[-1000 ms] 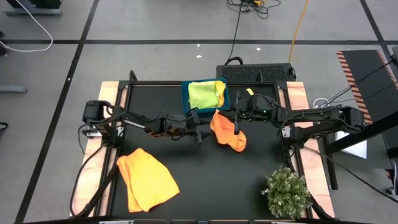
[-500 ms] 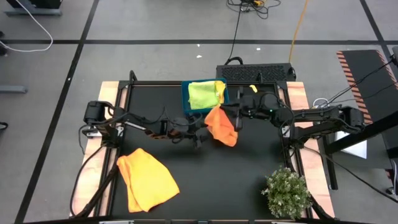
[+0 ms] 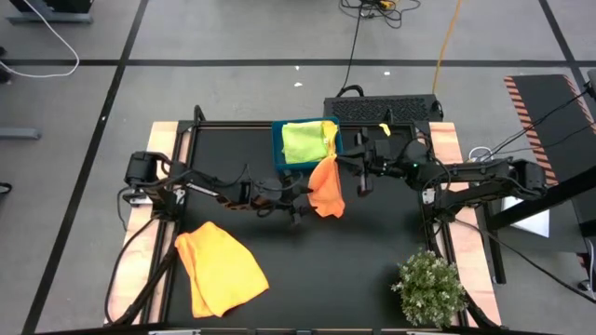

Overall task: Fold microfiber towels
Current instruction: Fold the right orange microfiber towel

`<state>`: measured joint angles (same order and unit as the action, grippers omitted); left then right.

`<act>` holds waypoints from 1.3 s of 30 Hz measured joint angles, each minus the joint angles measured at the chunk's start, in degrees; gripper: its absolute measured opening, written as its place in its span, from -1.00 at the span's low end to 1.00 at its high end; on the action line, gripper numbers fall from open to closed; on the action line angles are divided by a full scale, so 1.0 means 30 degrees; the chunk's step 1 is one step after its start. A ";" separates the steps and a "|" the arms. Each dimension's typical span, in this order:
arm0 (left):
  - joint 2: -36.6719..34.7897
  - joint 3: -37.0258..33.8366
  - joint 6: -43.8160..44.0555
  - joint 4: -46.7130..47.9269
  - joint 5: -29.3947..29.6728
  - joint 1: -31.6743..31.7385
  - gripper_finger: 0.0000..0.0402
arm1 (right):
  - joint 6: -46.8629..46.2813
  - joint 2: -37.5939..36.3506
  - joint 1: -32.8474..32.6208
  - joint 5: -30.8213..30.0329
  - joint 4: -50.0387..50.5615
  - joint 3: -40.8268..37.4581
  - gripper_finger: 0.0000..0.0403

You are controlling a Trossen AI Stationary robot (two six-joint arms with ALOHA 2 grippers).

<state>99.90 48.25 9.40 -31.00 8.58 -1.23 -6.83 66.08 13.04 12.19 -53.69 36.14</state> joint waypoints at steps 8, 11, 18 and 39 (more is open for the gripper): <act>0.0000 0.0000 -0.0844 0.0000 0.0217 -0.0036 0.39 | 0.0000 -0.0014 0.0000 -0.0029 -0.0005 0.0007 -1.00; 0.0000 0.0000 -0.1081 0.0000 0.0168 -0.0111 0.28 | 0.0000 -0.0014 0.0000 -0.0029 0.0021 0.0000 -1.00; 0.0000 0.0000 -0.2036 -0.0007 0.0154 -0.0414 -0.28 | 0.0000 -0.0014 0.0000 -0.0035 0.0169 0.0002 -1.00; -0.9952 -0.0007 -0.2581 1.2900 0.2436 -0.2271 -0.98 | 0.0510 -0.1849 -0.0634 -0.0014 0.4230 0.0000 -1.00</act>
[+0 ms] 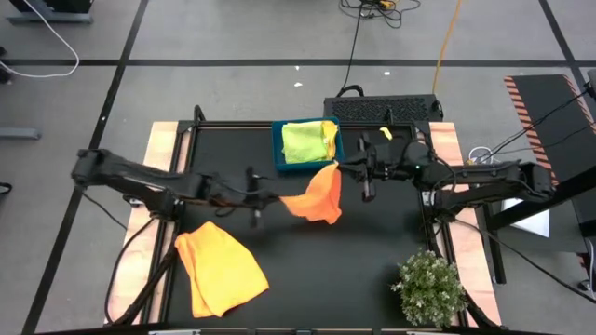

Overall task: Fold microfiber towels
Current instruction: Fold the right orange microfiber towel

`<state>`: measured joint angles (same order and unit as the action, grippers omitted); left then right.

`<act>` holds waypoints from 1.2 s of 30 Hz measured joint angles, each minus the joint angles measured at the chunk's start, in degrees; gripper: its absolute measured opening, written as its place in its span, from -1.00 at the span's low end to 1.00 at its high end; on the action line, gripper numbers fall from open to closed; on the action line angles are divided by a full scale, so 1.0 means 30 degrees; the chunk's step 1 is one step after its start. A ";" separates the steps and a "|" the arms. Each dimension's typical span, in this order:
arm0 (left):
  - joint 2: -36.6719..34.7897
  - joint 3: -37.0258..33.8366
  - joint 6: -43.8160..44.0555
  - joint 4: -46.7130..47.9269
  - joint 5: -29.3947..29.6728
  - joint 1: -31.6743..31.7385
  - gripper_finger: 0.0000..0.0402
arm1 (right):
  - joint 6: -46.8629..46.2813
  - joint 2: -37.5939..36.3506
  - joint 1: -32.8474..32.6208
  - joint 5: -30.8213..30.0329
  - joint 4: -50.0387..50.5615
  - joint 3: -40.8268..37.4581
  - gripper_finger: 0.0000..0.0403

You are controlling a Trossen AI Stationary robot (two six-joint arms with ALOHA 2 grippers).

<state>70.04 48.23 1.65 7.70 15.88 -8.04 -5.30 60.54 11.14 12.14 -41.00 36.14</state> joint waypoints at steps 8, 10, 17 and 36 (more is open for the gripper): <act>-0.5800 0.0000 -0.0097 0.2403 0.2168 -0.1471 -0.99 | 0.0465 -0.1403 -0.0371 0.0036 0.3109 0.0000 -1.00; -0.6743 0.0000 -0.0184 0.2277 0.1881 -0.1781 -0.99 | -0.0213 -0.1913 -0.0640 0.0087 0.3513 0.0000 -1.00; -0.8260 0.0002 0.0173 0.1909 0.0719 -0.3744 -0.99 | -0.1514 -0.3585 -0.2920 0.1542 0.3573 0.0000 -1.00; -0.6784 0.5282 0.1324 0.7485 0.2054 -0.5953 -0.98 | -0.3013 -0.4476 -0.5528 0.0195 0.7994 0.2230 -0.99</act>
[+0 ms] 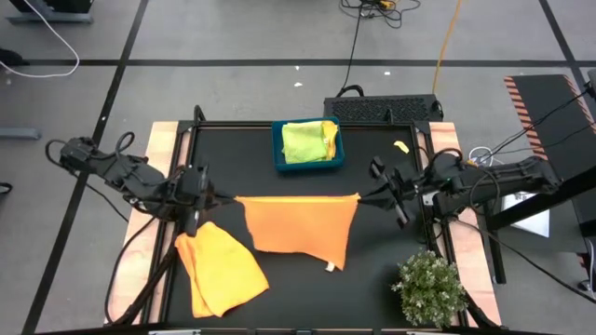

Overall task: Fold microfiber towels
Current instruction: Fold the right orange microfiber towel

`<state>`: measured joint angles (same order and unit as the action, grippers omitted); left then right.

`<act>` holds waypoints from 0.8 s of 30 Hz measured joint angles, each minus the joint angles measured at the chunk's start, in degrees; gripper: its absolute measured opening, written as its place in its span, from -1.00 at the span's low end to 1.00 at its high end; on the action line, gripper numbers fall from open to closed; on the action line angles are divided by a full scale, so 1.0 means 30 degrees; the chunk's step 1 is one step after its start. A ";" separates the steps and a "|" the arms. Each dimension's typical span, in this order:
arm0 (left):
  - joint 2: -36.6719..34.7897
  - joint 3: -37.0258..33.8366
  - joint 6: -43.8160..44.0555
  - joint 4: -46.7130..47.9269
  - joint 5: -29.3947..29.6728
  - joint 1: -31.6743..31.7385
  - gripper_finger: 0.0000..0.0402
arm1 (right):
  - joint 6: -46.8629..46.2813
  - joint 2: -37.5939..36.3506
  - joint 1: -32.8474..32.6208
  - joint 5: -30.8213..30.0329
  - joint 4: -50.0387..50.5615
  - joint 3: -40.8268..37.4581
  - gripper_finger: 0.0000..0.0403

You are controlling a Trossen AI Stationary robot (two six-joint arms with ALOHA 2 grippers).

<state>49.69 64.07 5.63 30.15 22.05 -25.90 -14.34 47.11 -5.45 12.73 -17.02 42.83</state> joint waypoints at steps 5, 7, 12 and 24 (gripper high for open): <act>0.0175 -0.0281 0.1344 0.2475 0.0266 0.1406 -0.99 | 0.0070 0.0023 0.1059 -0.2450 0.3352 0.0320 -0.99; 0.0176 -0.0510 0.2289 0.3793 0.0572 0.2057 -0.98 | 0.0051 0.0199 0.1605 -0.3153 0.4686 0.0322 -0.99; 0.0540 -0.1382 0.2178 0.5462 0.1672 0.4132 -0.99 | 0.0665 0.1057 0.3063 -0.5096 0.6367 0.0203 -0.99; 0.1676 -0.1416 -0.1318 0.4117 0.0370 0.7118 -0.98 | 0.1875 0.1650 0.4530 -0.3518 0.5630 0.0229 -0.98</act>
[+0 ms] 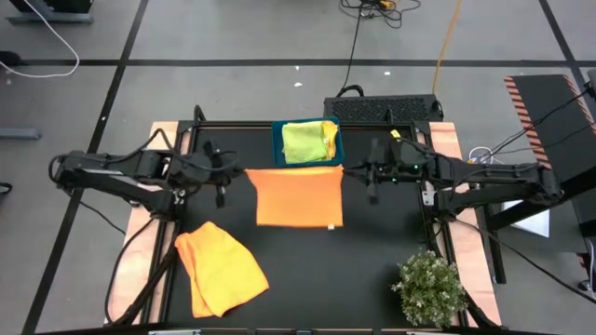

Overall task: Fold microfiber towels
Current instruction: Fold the right orange microfiber towel

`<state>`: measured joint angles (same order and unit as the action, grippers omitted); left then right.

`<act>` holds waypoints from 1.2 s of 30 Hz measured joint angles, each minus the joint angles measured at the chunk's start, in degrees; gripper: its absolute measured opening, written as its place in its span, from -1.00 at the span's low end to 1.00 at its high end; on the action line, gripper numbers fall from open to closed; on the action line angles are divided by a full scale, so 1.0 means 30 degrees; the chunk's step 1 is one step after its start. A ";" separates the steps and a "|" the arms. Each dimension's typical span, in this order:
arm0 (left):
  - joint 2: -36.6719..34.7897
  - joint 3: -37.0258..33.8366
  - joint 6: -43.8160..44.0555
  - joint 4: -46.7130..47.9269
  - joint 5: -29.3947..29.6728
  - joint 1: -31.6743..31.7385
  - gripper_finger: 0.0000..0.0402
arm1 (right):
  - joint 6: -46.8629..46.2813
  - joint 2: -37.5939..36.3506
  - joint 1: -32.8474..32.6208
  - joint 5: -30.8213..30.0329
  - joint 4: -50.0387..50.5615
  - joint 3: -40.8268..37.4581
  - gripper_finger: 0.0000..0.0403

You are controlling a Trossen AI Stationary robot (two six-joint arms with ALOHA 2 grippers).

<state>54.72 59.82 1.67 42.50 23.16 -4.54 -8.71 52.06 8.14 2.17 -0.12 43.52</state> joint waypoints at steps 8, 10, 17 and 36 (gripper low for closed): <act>-0.0003 0.2440 0.0036 -0.0658 -0.2030 -0.1663 -0.98 | -0.1002 -0.0807 -0.1263 0.3981 -0.1987 0.0048 -0.98; -0.0015 0.2821 0.0166 -0.1134 -0.2691 -0.2276 -0.99 | -0.1318 -0.0980 -0.1751 0.4673 -0.2504 0.0048 -0.98; 0.0447 0.3180 0.2364 -0.2153 -0.3179 -0.5225 -0.99 | -0.2628 -0.1021 -0.4032 0.4882 -0.4244 0.0048 -0.98; 0.1397 0.4690 0.4323 0.0338 -0.0141 -0.6408 -0.96 | -0.3608 -0.1276 -0.3444 0.3221 -0.3150 0.0084 -0.98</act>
<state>58.91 73.89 14.64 43.52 22.73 -23.77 -19.54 48.23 -2.19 11.84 -9.58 43.77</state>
